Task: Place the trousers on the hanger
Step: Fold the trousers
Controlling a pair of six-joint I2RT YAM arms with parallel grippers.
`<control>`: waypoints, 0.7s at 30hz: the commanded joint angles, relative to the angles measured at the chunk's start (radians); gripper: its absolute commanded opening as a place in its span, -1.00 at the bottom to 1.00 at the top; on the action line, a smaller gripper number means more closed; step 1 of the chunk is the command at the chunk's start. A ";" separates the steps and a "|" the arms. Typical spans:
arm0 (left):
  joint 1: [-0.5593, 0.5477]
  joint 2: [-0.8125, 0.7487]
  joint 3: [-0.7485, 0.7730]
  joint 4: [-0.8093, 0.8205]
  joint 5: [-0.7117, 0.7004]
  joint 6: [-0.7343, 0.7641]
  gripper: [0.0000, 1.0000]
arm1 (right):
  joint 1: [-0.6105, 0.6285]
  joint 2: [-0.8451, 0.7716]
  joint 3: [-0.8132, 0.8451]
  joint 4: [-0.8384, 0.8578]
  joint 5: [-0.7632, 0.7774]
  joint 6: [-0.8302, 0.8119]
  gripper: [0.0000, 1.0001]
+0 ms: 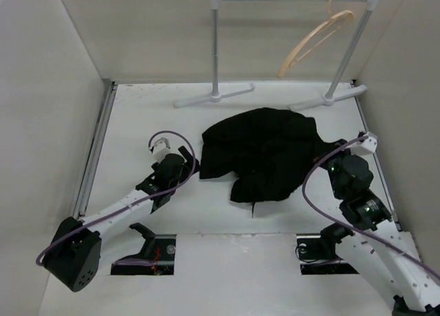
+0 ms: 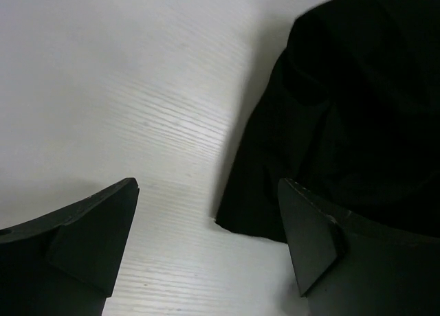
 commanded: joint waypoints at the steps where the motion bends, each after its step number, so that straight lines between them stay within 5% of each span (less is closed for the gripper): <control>1: -0.053 0.052 0.069 0.149 0.068 0.004 0.68 | -0.109 -0.047 -0.118 -0.055 -0.091 0.172 -0.88; 6: -0.145 0.193 0.131 0.227 0.101 0.041 0.72 | -0.233 -0.042 -0.155 -0.093 -0.153 0.172 -0.65; 10: -0.159 0.216 0.155 0.240 0.059 0.082 0.62 | -0.154 0.015 -0.114 -0.124 -0.041 0.135 0.44; 14: -0.157 0.188 0.161 0.230 0.032 0.118 0.57 | 0.103 0.005 0.010 -0.293 0.294 0.086 0.76; 16: -0.176 0.243 0.208 0.226 0.054 0.136 0.61 | 0.240 0.029 0.078 -0.383 0.436 0.097 0.71; 19: -0.214 0.404 0.344 0.188 0.114 0.167 0.72 | 0.406 0.112 0.139 -0.440 0.411 0.130 0.25; 21: -0.216 0.513 0.430 0.169 0.134 0.177 0.74 | 0.475 0.196 0.162 -0.452 0.319 0.138 -0.44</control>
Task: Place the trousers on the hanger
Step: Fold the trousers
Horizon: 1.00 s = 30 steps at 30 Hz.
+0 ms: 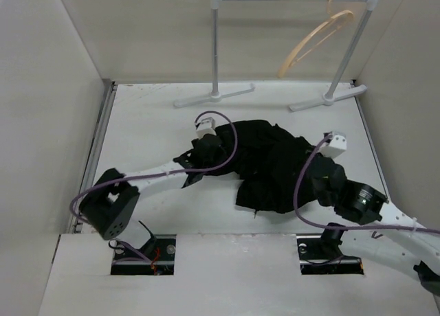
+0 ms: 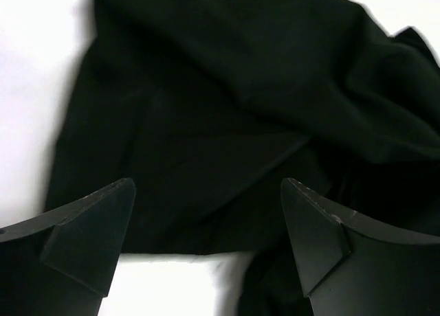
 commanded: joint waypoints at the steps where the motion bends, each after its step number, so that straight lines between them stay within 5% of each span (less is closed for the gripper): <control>1: -0.010 0.143 0.143 -0.002 0.052 0.044 0.76 | 0.090 0.134 0.047 -0.097 -0.035 0.024 -0.63; 4: 0.015 0.283 0.255 -0.002 0.067 0.050 0.78 | 0.137 0.219 0.041 -0.099 -0.110 0.062 -0.51; 7: 0.033 0.435 0.376 -0.028 0.136 0.052 0.72 | 0.161 0.225 -0.016 -0.077 -0.133 0.102 0.56; 8: 0.035 0.458 0.392 -0.026 0.150 0.047 0.65 | 0.161 0.222 -0.040 -0.074 -0.159 0.116 0.75; 13: 0.071 0.484 0.352 0.023 0.136 0.029 -0.57 | 0.028 0.249 -0.169 0.027 -0.248 0.153 0.87; 16: 0.162 0.393 0.215 0.049 0.078 -0.031 -0.84 | -0.065 0.352 -0.171 0.123 -0.279 0.139 0.44; 18: 0.240 0.281 0.080 0.095 0.044 -0.066 -0.90 | -0.099 0.421 -0.148 0.235 -0.303 0.081 -0.34; 20: 0.321 0.120 -0.055 0.119 0.020 -0.100 -0.92 | -0.111 0.469 -0.096 0.312 -0.310 0.030 -0.76; 24: 0.430 -0.306 -0.191 0.025 -0.040 -0.116 -0.94 | -0.013 0.472 0.076 0.343 -0.256 -0.135 -0.88; 30: 0.473 -0.755 -0.044 -0.258 -0.137 -0.097 -0.89 | 0.209 0.274 0.286 0.205 -0.172 -0.222 -0.88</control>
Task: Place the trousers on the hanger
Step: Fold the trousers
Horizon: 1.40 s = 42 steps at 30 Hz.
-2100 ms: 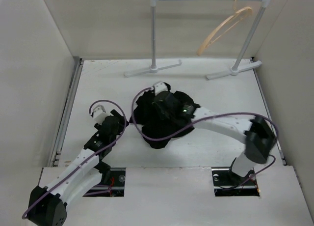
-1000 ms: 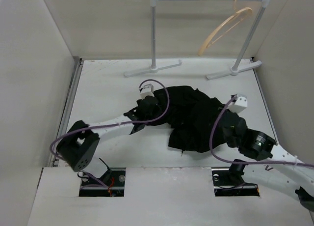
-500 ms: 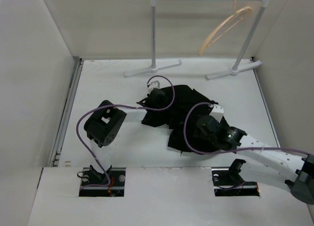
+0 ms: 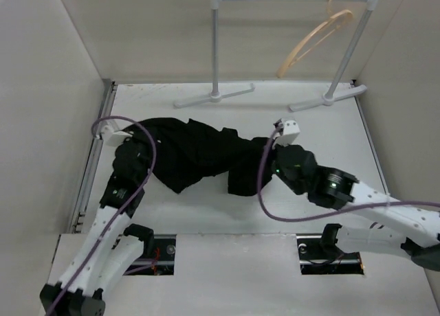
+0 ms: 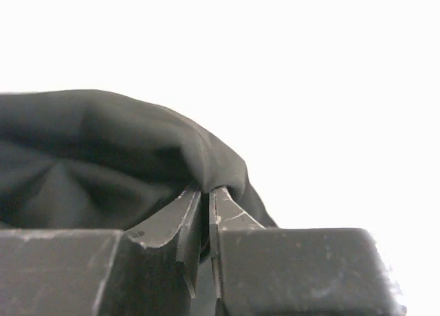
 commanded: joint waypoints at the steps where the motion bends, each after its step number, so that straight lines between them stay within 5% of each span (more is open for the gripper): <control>1: 0.030 -0.143 0.121 -0.135 -0.082 0.005 -0.89 | 0.126 -0.163 0.145 -0.008 0.084 -0.083 -0.87; 7: 0.122 -0.241 0.281 -0.232 -0.070 0.045 -0.84 | 0.274 -0.283 0.226 0.021 0.165 -0.164 -0.83; 11: 0.168 -0.086 0.294 -0.203 -0.020 0.078 -0.75 | -0.027 -0.230 0.152 0.084 -0.013 -0.172 -0.77; 13: 0.185 0.035 0.295 -0.161 0.027 0.085 -0.47 | -0.222 -0.141 0.095 0.124 -0.187 -0.134 -0.63; 15: 0.189 0.187 0.307 -0.133 0.057 0.081 -0.01 | -0.391 -0.023 0.040 0.232 -0.264 -0.106 -0.26; 17: 0.200 0.311 0.339 -0.116 0.054 0.090 0.38 | -0.482 0.083 0.017 0.329 -0.234 -0.103 0.48; 20: 0.183 0.330 0.338 -0.110 0.080 0.079 0.50 | -0.458 0.094 0.022 0.325 -0.174 -0.098 0.82; 23: 0.081 0.238 0.271 -0.114 0.090 0.078 0.48 | -0.374 -0.002 -0.029 0.330 -0.123 -0.109 0.83; 25: -0.022 0.168 0.202 -0.149 0.108 0.081 0.42 | -0.320 -0.082 -0.090 0.313 -0.083 -0.105 0.66; 28: -0.230 0.100 0.104 -0.228 0.100 0.088 0.32 | -0.271 -0.185 -0.202 0.252 -0.025 -0.028 -0.50; 30: -0.428 0.092 0.041 -0.269 0.055 0.088 0.25 | -0.264 -0.226 -0.262 0.187 -0.004 0.065 -0.67; 32: -0.592 0.121 0.007 -0.277 -0.025 0.090 0.26 | -0.274 -0.254 -0.316 0.165 -0.019 0.119 -0.61; 35: -0.775 0.227 0.004 -0.271 -0.169 0.098 0.49 | -0.293 -0.254 -0.351 0.158 -0.062 0.135 -0.15; 38: -0.812 0.354 0.027 -0.226 -0.174 0.094 0.61 | -0.298 -0.236 -0.362 0.153 -0.072 0.138 0.48; 42: -0.797 0.496 0.028 -0.118 -0.105 0.098 0.54 | -0.324 -0.213 -0.390 0.173 -0.077 0.145 0.74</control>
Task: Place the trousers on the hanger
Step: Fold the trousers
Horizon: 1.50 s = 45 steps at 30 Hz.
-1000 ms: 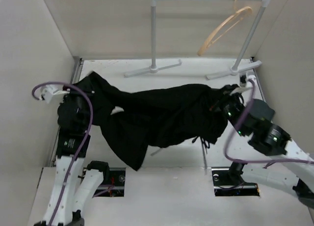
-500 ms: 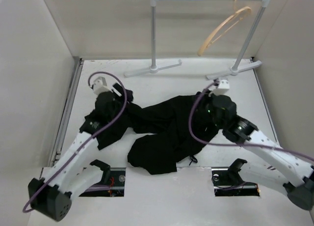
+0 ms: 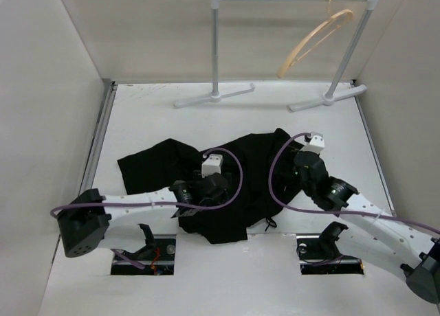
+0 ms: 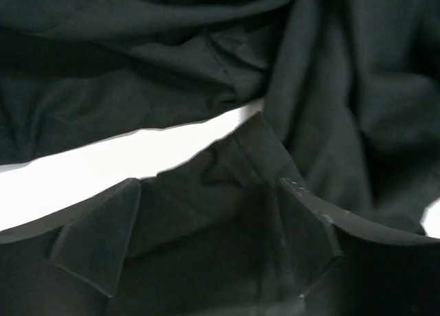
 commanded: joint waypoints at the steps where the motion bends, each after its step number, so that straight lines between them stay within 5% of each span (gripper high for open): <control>1: 0.017 0.067 0.014 0.109 -0.011 0.009 0.42 | -0.036 0.016 0.002 0.030 -0.003 0.024 0.74; 5: 0.038 0.081 0.001 0.160 0.009 0.019 -0.50 | -0.097 0.079 -0.004 0.039 0.027 0.029 0.76; 7: 0.090 0.045 -0.019 0.152 -0.009 0.018 -0.76 | -0.119 0.116 -0.006 0.047 0.029 0.033 0.75; 11: 0.312 -0.092 -0.096 0.180 -0.046 0.015 -0.87 | -0.119 0.164 -0.001 0.064 0.046 0.050 0.60; 15: 0.607 -0.161 -0.145 0.261 0.034 -0.008 -0.92 | -0.102 0.162 0.022 0.079 0.070 0.043 0.10; 18: 0.686 -0.189 -0.131 0.238 0.245 -0.030 -0.84 | -0.079 0.142 0.037 -0.003 0.081 0.032 0.32; 19: 0.658 -0.202 -0.122 0.203 0.334 -0.027 -0.76 | -0.067 0.127 0.026 -0.046 0.095 0.041 0.51; 22: 0.467 -0.245 -0.120 0.137 0.346 -0.001 -0.40 | -0.032 0.078 -0.021 -0.109 0.130 0.111 0.50; 26: 0.151 -0.265 -0.073 0.031 0.047 0.038 0.20 | 0.022 0.066 -0.024 -0.149 0.135 0.164 0.01; 29: -0.019 -0.201 -0.024 -0.004 -0.087 0.050 0.34 | 0.056 0.099 -0.012 -0.169 0.147 0.176 -0.08; 33: -0.110 -0.075 -0.019 0.055 -0.093 0.027 0.38 | 0.057 0.153 -0.029 -0.108 0.122 0.181 0.29; 36: -0.159 0.018 -0.009 0.094 -0.084 0.021 0.40 | 0.036 0.190 -0.034 -0.027 0.070 0.158 0.35; 40: -0.178 0.103 0.005 0.091 -0.069 0.029 0.36 | -0.001 0.225 -0.029 0.032 0.023 0.138 0.02; 44: -0.150 0.106 -0.030 0.083 -0.058 0.030 -0.64 | -0.024 0.164 -0.014 0.039 0.032 0.142 -0.56; 45: -0.130 0.082 -0.045 0.083 -0.067 0.029 -0.76 | -0.035 0.124 -0.012 0.041 0.039 0.144 -0.61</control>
